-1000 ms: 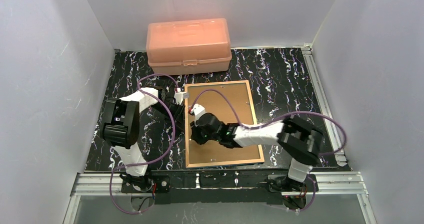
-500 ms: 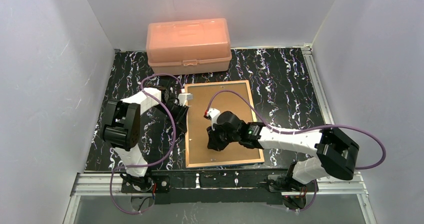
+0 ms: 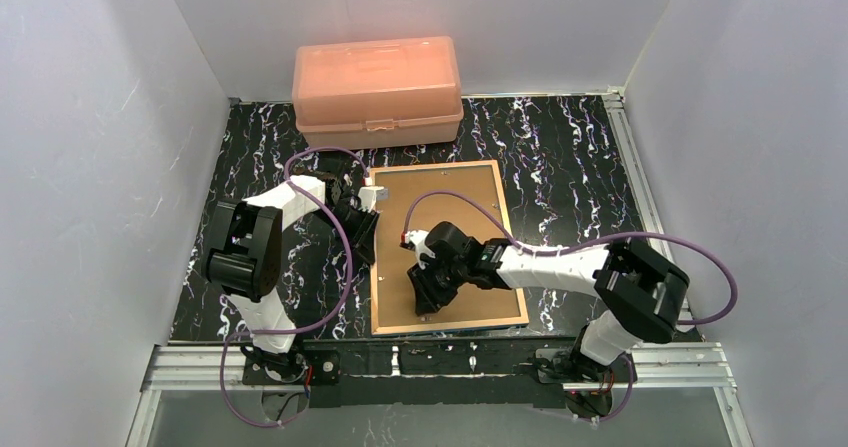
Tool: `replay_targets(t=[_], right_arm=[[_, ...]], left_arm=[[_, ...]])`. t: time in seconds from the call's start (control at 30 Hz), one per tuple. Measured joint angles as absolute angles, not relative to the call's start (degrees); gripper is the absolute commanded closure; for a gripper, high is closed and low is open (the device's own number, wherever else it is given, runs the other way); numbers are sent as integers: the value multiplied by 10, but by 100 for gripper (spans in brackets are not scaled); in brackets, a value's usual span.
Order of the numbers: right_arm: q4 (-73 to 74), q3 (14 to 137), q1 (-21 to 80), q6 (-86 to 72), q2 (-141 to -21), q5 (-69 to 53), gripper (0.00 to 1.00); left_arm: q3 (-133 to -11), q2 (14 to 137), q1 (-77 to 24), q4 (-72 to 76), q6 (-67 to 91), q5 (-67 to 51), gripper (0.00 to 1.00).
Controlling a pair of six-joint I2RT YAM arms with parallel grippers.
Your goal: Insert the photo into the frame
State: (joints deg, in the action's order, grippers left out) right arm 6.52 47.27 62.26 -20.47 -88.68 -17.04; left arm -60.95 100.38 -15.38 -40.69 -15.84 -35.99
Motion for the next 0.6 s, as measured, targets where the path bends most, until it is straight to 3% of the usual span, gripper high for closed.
replay_targets(t=[0.6], right_arm=[[65, 483, 622, -180, -927, -231, 59]], left_arm=[[-609, 1004, -155, -404, -158, -346, 85]])
